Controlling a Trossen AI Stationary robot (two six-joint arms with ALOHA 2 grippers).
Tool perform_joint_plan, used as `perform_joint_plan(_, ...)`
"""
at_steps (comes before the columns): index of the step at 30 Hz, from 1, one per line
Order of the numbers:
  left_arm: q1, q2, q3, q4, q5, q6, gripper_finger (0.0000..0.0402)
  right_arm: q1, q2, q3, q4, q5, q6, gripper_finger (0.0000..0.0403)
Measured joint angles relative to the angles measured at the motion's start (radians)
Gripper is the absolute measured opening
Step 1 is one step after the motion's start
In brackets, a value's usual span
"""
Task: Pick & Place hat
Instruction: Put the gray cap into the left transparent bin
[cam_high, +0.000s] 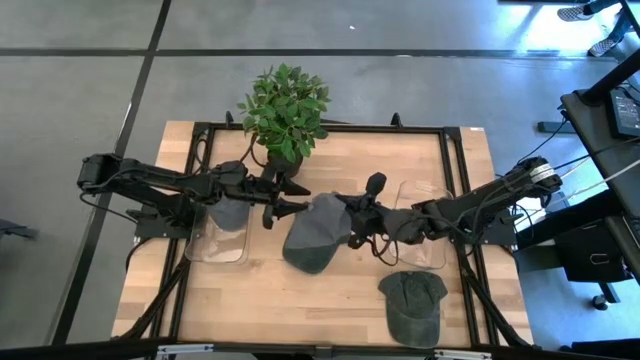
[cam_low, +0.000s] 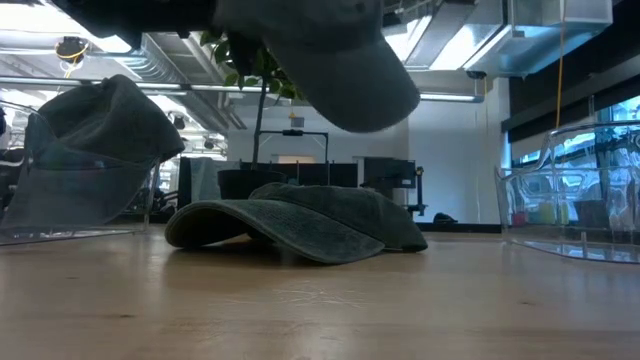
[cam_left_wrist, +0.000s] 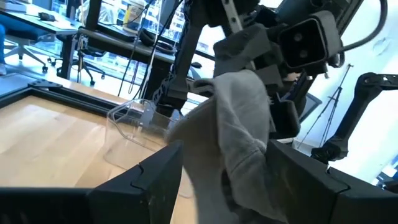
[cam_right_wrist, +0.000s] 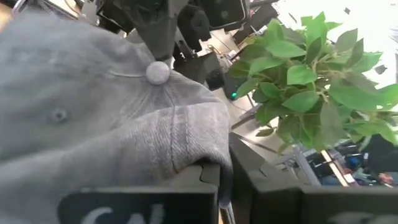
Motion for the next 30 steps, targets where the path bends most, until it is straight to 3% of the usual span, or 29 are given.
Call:
perform_joint_plan(20,-0.022,0.0,0.0,-0.001,0.028,0.019,0.0218,-0.055,0.02,0.0,0.054,-0.086,-0.001,0.0012)
perform_joint_plan(30,-0.015,0.0,0.0,-0.008,0.049,0.045,0.0157,-0.06,0.025,0.0,0.109,-0.145,-0.007,0.0012)
